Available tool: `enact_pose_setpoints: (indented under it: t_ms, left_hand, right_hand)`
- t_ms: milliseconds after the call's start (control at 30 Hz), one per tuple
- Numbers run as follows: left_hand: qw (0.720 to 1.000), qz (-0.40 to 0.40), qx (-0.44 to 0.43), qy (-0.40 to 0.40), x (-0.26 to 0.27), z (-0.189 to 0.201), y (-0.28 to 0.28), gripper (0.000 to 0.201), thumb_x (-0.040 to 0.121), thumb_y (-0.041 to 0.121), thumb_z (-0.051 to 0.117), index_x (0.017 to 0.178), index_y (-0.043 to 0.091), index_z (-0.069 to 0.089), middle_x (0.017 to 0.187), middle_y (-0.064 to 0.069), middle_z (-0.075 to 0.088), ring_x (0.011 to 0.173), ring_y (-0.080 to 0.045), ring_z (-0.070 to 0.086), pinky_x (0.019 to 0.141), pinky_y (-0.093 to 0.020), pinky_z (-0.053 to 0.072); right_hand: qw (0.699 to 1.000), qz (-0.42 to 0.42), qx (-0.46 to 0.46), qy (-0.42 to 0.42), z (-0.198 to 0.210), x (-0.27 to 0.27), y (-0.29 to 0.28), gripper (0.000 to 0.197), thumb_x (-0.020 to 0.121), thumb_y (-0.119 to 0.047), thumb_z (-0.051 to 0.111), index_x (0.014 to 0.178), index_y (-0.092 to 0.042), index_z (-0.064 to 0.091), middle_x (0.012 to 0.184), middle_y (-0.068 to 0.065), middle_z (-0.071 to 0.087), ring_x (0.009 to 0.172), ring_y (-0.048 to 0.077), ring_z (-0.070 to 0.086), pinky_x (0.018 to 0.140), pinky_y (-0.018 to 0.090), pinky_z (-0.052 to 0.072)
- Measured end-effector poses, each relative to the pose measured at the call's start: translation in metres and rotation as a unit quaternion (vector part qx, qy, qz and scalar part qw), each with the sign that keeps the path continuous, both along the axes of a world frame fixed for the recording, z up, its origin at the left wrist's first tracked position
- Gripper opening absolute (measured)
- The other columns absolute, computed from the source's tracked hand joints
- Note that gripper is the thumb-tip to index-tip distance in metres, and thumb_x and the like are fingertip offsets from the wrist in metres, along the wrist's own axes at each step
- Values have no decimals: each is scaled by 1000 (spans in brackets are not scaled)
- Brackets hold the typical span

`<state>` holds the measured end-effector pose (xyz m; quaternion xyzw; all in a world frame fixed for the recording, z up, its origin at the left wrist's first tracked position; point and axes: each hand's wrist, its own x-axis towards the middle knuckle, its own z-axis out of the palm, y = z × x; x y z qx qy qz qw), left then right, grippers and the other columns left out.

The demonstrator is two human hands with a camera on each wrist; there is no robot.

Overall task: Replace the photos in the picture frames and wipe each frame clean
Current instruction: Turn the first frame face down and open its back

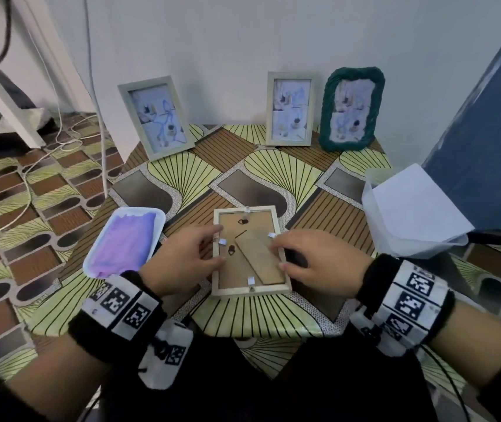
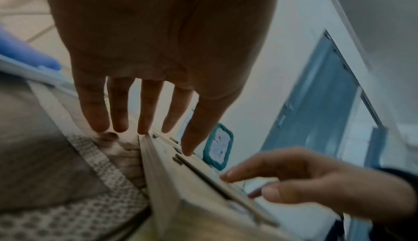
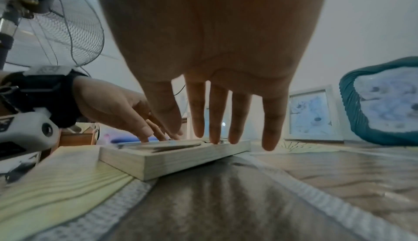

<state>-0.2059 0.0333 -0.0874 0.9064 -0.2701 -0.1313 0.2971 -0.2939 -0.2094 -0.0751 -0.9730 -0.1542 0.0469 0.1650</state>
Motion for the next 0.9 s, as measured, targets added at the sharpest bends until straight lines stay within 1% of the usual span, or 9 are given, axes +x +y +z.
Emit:
enact_pose_setpoints:
  t_ms: [100,200,267,400,500,600,700,800,900]
  left_hand:
    - [992,-16,97,-83,3,-1,-4,68,88,35,67,147,14,40,138,-7,50,125,-20,46,106,-28,35]
    - [986,-39,129,-97,9,0,-8,62,90,43,62,142,15,42,137,-3,48,125,-21,45,103,-29,35]
    - [980,-56,160,-109,16,0,-11,62,92,47,56,141,12,40,140,-5,47,126,-22,43,105,-33,36]
    - [969,-69,222,-88,27,0,-16,80,97,49,46,155,7,11,164,-10,8,150,-21,9,121,-29,8]
    - [962,-87,246,-76,32,0,-18,77,99,50,39,156,8,6,164,-8,-1,151,-18,3,121,-28,7]
    - [963,-97,236,-91,36,1,-17,69,102,42,38,155,8,12,164,-7,3,151,-15,7,121,-29,12]
    - [962,-98,222,-122,39,1,-14,64,100,42,43,153,10,25,163,-4,14,146,-16,25,115,-29,23]
    - [955,-105,240,-140,42,1,-14,57,100,44,42,148,14,36,161,-1,22,128,-25,51,103,-34,40]
    - [950,-102,251,-154,46,3,-15,52,100,45,42,142,16,45,156,1,34,117,-26,57,94,-37,45]
  right_hand:
    - [1000,-11,-13,-23,2,11,-2,27,95,-33,52,118,-22,61,110,-9,62,101,11,56,84,25,44]
    - [997,-35,-48,-42,2,23,2,28,96,-38,47,116,-22,60,107,-5,59,95,14,57,82,32,50]
    - [993,-59,-93,-43,1,32,4,31,97,-43,42,112,-21,58,101,-3,55,87,17,56,72,34,48]
    - [985,-86,-150,-30,-3,44,3,36,97,-46,38,111,-18,57,97,-1,51,86,21,54,70,33,44]
    - [984,-75,-158,-42,-4,50,3,37,96,-45,40,109,-17,58,97,-1,49,89,21,55,71,34,42]
    - [983,-67,-162,-50,-5,53,3,35,96,-44,42,108,-16,59,102,1,53,91,21,55,73,35,44]
    - [984,-71,-155,-55,-7,56,2,33,95,-44,45,105,-16,61,98,-1,51,85,19,52,70,34,42]
    - [985,-79,-138,-61,-8,59,1,33,93,-45,47,100,-17,63,95,-3,52,84,18,53,67,32,44]
    - [988,-82,-121,-58,-9,61,-2,32,92,-46,47,97,-18,62,95,-4,54,88,18,56,68,33,47]
